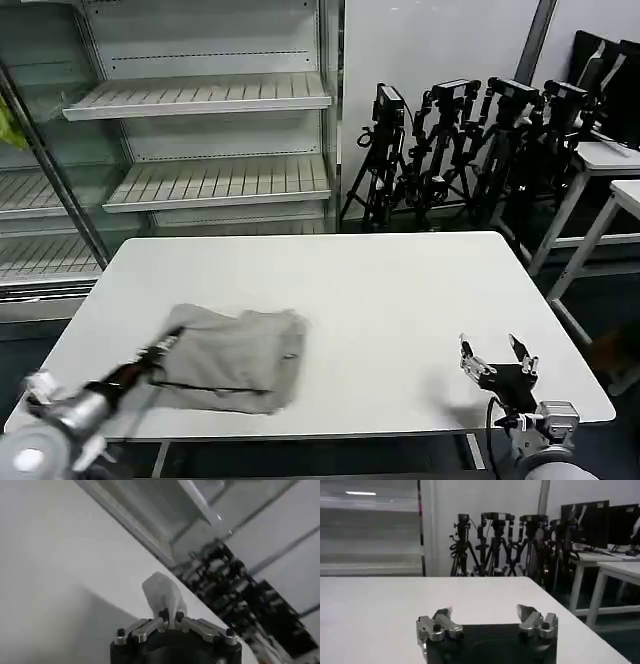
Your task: Fold and organize the clothes.
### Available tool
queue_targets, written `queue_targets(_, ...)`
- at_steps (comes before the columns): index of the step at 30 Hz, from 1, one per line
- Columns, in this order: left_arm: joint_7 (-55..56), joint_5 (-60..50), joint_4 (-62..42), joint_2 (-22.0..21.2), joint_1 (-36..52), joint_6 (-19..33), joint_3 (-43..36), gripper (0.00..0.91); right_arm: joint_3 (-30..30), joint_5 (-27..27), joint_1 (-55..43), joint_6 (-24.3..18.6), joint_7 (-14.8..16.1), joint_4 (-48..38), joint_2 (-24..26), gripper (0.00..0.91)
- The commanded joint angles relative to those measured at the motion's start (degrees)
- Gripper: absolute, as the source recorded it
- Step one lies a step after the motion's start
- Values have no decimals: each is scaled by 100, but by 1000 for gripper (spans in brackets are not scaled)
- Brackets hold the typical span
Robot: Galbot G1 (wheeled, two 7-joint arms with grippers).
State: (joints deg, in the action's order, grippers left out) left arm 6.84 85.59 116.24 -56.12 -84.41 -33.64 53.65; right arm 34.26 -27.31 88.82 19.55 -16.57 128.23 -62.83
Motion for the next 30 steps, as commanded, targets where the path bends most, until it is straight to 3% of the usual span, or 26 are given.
queue_targets(1, -851, -681, -775, 2182, -489, 15, 2563, 10, -323, -2, -535, -21, 41, -304, 29, 907)
queue_targets(4, -1044, -1732, -286, 2148, -498, 38, 2061, 10, -270, 22, -386, -97, 66, -256, 68, 907)
queue_targets(6, -1094, -3121, 332, 1882, -676, 58, 1251, 10, -217, 79, -201, -153, 89, -119, 55, 907)
queue_targets(10, -826, -5115, 486, 1050, -539, 391, -1430, 10, -43, 386, 438, -258, 103, 404, -109, 907)
queue_targets(13, -398, -5871, 356, 221, 330, 371, -3355, 10, -22, 624, 731, -324, 110, 717, -221, 907)
queue_targets(16, 136, -5744, -242, -592, 1681, 79, -4500, 10, -42, 881, 750, -340, 128, 683, -308, 907)
queue_targets(19, 576, -5237, -497, -1303, 2246, 55, -4913, 10, 41, 1008, 1026, -430, 131, 731, -395, 907)
queue_targets(26, 1454, -3186, -1112, -2076, 3231, 60, -5153, 10, 123, 1062, 1140, -502, 124, 620, -486, 907)
queue_targets(30, 1640, -2654, -1757, -2446, 3733, 109, -5292, 10, 62, 1063, 934, -475, 124, 380, -530, 907)
